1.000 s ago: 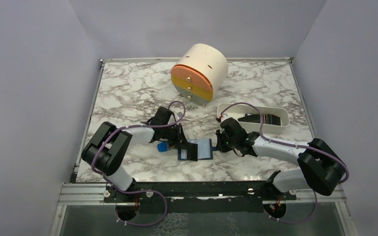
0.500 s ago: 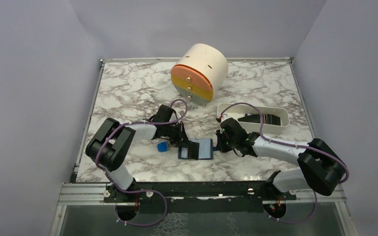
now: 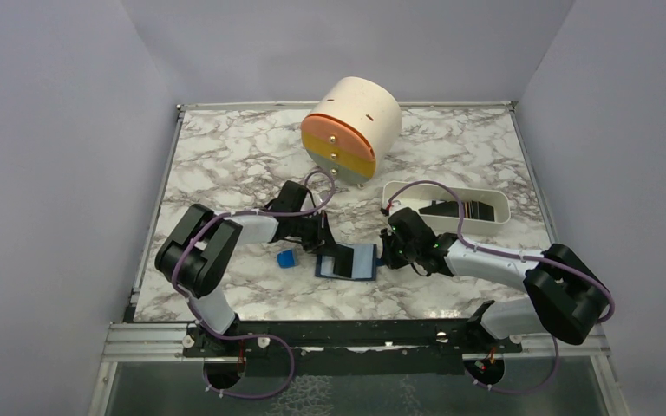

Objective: Put the credit cards into the card holder
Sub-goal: Insert the credit card into the card holder.

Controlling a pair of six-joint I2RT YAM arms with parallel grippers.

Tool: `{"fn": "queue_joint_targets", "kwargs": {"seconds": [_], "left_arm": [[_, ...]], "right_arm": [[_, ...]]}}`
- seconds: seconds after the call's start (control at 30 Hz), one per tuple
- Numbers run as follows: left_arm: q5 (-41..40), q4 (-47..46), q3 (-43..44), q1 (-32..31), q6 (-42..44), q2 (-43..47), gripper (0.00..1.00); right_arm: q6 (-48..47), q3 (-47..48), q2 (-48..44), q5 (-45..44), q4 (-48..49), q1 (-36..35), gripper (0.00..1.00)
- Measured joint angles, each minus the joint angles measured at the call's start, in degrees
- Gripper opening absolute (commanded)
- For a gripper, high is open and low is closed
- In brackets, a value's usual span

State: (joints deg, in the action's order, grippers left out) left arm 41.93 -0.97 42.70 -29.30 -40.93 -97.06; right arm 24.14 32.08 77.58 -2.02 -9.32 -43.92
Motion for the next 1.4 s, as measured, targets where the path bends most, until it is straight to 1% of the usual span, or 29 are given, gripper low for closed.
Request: {"fn": "queue_joint_targets", "kwargs": {"seconds": [0.13, 0.17, 0.2, 0.27, 0.37, 0.43, 0.53, 0.67, 0.77, 0.93, 1.13, 1.4], "left_arm": [[1.2, -1.4, 0.0, 0.0, 0.2, -0.8, 0.0], [1.7, -1.8, 0.0, 0.0, 0.1, -0.8, 0.0], [2.3, -2.6, -0.1, 0.0, -0.1, -0.8, 0.0], [2.8, -4.7, -0.7, 0.0, -0.9, -0.8, 0.0], [2.9, -7.0, -1.9, 0.0, -2.0, -0.8, 0.0], [2.9, -8.0, -2.7, 0.0, -2.9, -0.8, 0.0], [2.9, -9.0, -3.3, 0.0, -3.4, -0.8, 0.0], [2.9, -9.9, -3.6, 0.0, -3.8, -0.8, 0.0], [2.9, -10.6, -4.0, 0.0, -4.3, -0.8, 0.0], [2.9, -11.9, -4.6, 0.0, -4.9, -0.8, 0.0], [2.9, -12.9, -5.1, 0.0, -5.2, -0.8, 0.0], [2.9, -14.3, -5.2, 0.0, -6.0, -0.8, 0.0]], "right_arm": [[0.0, 0.0, 0.0, 0.0, 0.0, 0.0, 0.01], [0.0, 0.1, 0.0, -0.1, -0.1, 0.0, 0.02], [0.0, 0.2, 0.0, -0.3, -0.3, 0.0, 0.05], [0.0, 0.7, 0.0, -1.3, -1.1, 0.0, 0.15], [0.0, 3.8, 0.0, -3.4, -5.0, 0.0, 0.23], [0.0, 6.6, -0.2, -4.5, -7.0, 0.0, 0.27], [0.1, 9.1, -2.7, -4.9, -8.8, 0.0, 0.29], [0.7, 9.2, -7.3, -3.3, -8.9, 0.0, 0.29], [1.7, 8.7, -7.6, -0.2, -7.0, 0.0, 0.29], [3.3, 8.0, -2.8, 3.5, -4.1, 0.0, 0.29], [3.7, 7.8, 3.6, 4.0, -3.5, 0.0, 0.17], [3.7, 6.3, 5.7, 2.7, -1.5, 0.0, 0.13]]}}
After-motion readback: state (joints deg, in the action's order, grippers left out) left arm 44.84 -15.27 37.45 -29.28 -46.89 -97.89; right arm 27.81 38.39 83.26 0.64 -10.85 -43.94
